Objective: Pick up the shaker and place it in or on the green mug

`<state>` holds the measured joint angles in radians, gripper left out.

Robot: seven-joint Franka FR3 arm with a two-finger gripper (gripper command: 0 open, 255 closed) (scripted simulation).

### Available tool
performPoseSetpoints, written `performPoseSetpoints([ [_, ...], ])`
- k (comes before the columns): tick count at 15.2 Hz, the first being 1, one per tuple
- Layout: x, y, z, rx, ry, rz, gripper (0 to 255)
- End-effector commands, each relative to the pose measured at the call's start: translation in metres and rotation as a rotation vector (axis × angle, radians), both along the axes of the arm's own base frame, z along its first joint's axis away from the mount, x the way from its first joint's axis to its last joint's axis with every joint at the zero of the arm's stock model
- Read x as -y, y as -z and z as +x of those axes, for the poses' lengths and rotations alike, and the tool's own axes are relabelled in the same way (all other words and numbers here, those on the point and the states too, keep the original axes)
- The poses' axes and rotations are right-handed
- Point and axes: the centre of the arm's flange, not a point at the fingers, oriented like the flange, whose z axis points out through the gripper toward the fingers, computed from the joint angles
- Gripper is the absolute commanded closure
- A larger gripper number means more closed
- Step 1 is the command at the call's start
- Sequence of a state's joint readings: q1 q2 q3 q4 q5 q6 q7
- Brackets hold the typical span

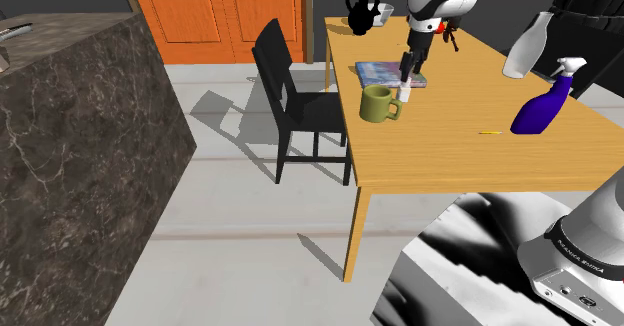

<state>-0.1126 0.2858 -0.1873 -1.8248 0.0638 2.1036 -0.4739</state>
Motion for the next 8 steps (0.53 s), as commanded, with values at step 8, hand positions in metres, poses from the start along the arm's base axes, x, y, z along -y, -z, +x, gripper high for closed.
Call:
performPoseSetpoints([
  [8,0.0001,0.0125,-0.0001,0.001,0.0,0.0,0],
])
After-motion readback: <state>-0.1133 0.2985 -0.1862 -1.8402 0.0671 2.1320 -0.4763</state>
